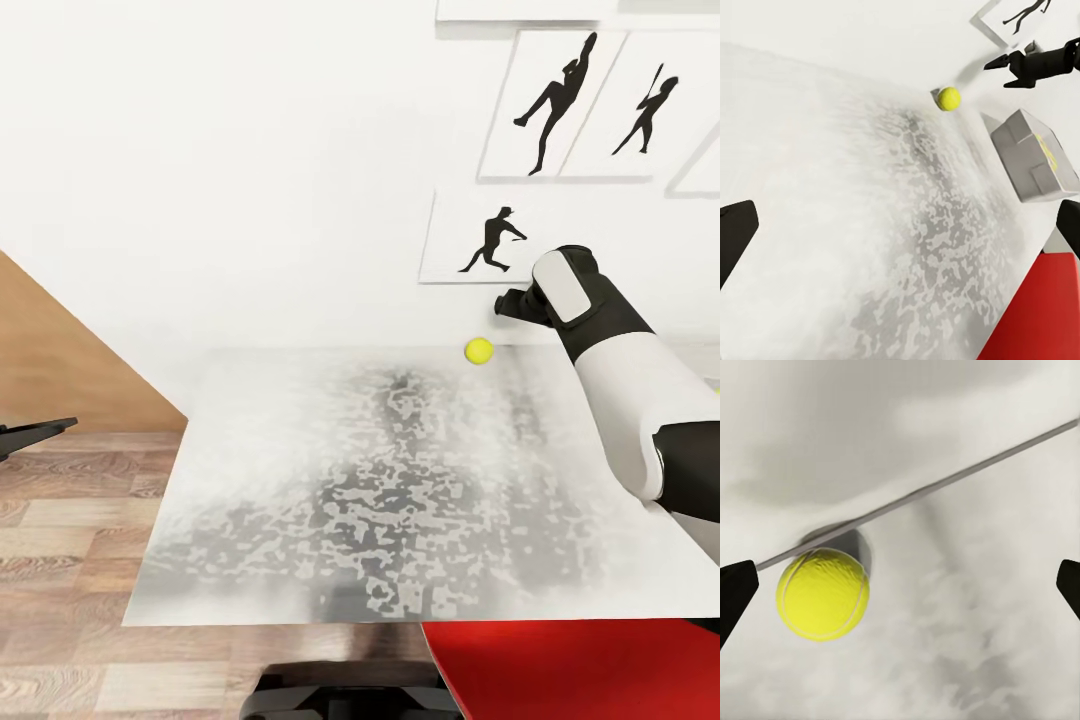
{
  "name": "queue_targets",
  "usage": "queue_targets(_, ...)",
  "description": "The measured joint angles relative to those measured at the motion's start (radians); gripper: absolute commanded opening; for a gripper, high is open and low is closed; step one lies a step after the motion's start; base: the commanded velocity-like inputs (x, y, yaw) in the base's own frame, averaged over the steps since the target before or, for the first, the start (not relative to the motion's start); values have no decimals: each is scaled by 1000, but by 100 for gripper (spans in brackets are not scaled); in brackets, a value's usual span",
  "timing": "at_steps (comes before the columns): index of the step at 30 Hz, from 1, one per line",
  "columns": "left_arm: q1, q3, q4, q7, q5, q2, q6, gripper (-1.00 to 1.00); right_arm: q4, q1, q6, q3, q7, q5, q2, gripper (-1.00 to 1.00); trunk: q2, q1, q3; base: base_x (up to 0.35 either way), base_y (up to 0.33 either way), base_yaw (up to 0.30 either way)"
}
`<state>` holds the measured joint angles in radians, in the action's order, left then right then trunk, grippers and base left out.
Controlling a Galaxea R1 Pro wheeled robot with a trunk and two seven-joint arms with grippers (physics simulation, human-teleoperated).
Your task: Put all the toys in the child's room - the three board games (two on the bed and one on the table), the two jigsaw puzzles on the table, and the tennis ball on the table - inside the toy box on the table in the child's room.
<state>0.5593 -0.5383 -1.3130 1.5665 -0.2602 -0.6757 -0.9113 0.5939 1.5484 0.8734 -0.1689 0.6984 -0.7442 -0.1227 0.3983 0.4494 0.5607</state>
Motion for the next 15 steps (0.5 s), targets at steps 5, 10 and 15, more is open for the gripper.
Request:
queue_targets(5,0,0,0,0,1,0,0,100,2,0,-1,0,0,0,1,100,0,0,2,0,0,0)
queue_targets(10,0,2,0,0,0,1,2,100,2,0,-19,0,0,0,1,100,0,0,9,0,0,0)
queue_targets(15,0,1,0,0,0,1,3,100,1,0,-28,-1,-1,0,1,100,0,0,17,0,0,0)
